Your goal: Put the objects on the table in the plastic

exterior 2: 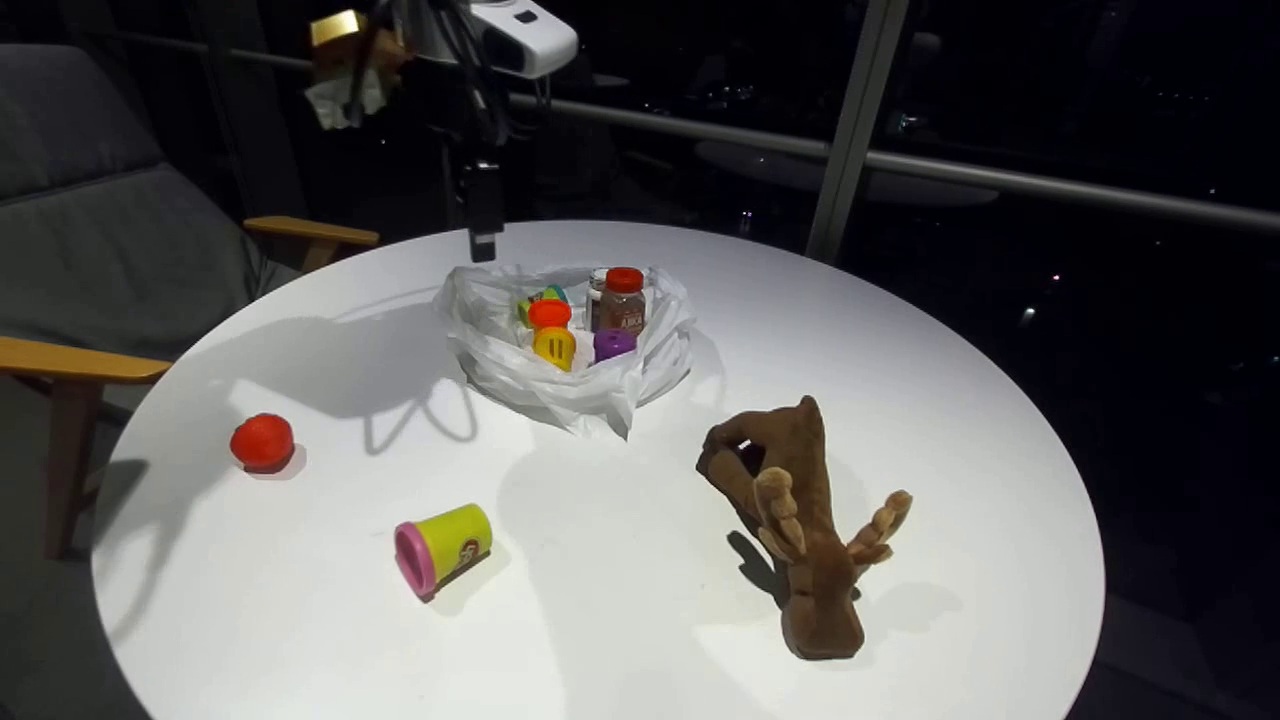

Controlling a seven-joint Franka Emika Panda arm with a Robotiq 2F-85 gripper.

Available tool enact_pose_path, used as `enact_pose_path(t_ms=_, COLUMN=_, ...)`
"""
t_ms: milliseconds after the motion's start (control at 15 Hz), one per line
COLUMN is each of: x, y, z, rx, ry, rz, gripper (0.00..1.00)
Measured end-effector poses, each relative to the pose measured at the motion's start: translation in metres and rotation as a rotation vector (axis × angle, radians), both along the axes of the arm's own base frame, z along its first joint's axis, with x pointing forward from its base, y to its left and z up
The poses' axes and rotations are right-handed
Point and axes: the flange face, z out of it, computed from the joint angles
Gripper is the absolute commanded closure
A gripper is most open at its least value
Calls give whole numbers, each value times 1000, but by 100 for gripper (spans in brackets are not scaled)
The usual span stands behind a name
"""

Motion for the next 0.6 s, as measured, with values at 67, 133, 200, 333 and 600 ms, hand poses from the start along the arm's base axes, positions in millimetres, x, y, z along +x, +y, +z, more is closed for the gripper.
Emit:
enact_pose_path(t_ms=67, x=-20, y=11, z=2, rx=18, ry=26, rz=13, gripper=0)
enact_pose_path(t_ms=133, x=-40, y=22, z=2, rx=37, ry=52, rz=23, gripper=0)
enact_pose_path(t_ms=200, x=-60, y=33, z=0, rx=58, ry=80, rz=27, gripper=0)
enact_pose_path(t_ms=333, x=-96, y=52, z=-10, rx=101, ry=137, rz=17, gripper=0)
enact_pose_path(t_ms=600, x=-139, y=65, z=-40, rx=131, ry=213, rz=-79, gripper=0)
